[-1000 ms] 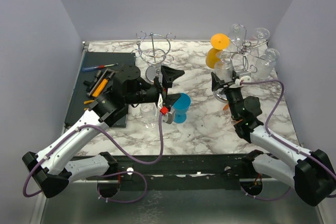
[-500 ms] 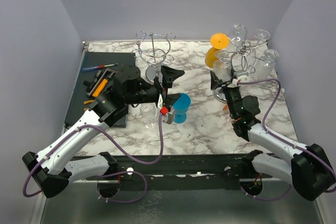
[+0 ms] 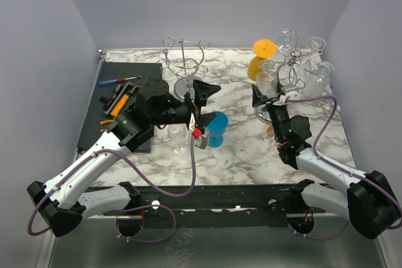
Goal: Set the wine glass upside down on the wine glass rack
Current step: Turn the wine glass upside down at the wine rack.
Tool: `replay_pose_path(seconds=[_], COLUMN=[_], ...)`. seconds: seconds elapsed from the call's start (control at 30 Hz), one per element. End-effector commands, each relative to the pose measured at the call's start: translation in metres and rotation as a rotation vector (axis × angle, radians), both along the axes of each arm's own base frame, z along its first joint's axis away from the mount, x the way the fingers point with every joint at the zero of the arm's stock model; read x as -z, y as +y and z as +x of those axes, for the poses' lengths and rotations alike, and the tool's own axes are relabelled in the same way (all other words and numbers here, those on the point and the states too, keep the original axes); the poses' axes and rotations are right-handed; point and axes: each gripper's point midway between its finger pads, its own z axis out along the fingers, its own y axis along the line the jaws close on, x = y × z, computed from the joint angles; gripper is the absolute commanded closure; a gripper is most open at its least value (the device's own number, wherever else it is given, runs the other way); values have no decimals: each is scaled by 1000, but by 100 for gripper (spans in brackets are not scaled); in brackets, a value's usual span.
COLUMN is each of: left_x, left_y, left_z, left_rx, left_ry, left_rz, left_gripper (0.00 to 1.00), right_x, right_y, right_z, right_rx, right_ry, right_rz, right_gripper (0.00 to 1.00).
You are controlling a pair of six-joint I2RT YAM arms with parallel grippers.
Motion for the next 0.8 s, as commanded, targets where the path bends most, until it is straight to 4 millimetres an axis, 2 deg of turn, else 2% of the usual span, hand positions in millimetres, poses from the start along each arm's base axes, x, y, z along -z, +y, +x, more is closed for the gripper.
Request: replay_pose_path(seconds=[0.0,0.13,0.37,0.77], left_x=[1,2,2,4], left_y=[1,1,1,2], left_z=[-3,-2,-2,-1], left_rx=[8,3,2,-4], left_ry=[-12,-9,-11,-9], left_rz=[-3,-1,0,3], left_gripper=[1,1,1,1], right_x=[-65,-66,-58,-29], right_y=[-3,-13,-18,-33], right_z=[-24,-31,-35,-32], right_rx=[-52,-33,-24,43], right_ry=[-243,-258,-242,-184], right_rz=[168,225,235,327], right_gripper=[99,99,99,99])
